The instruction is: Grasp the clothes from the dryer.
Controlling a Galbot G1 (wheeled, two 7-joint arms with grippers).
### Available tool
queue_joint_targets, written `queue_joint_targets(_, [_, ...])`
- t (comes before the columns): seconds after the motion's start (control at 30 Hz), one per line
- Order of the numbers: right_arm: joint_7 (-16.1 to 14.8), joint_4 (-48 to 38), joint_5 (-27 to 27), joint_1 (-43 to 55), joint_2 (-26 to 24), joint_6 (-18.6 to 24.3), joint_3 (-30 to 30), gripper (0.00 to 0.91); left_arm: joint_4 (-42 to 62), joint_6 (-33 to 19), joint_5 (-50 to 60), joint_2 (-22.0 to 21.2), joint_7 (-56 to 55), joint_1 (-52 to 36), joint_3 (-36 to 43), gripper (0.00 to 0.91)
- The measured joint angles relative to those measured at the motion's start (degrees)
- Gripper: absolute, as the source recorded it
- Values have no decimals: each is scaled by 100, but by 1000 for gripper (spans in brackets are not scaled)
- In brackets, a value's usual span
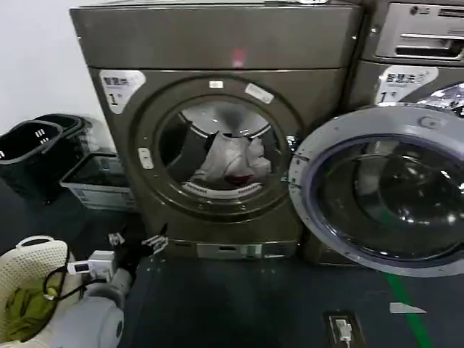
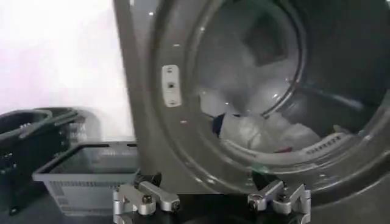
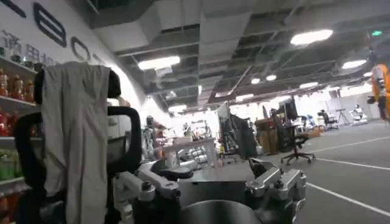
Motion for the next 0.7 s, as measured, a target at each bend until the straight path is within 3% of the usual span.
queue_joint_targets(0.7, [140, -154, 42, -3, 29, 364, 90, 907, -92, 0, 3, -19, 38, 50, 64, 907])
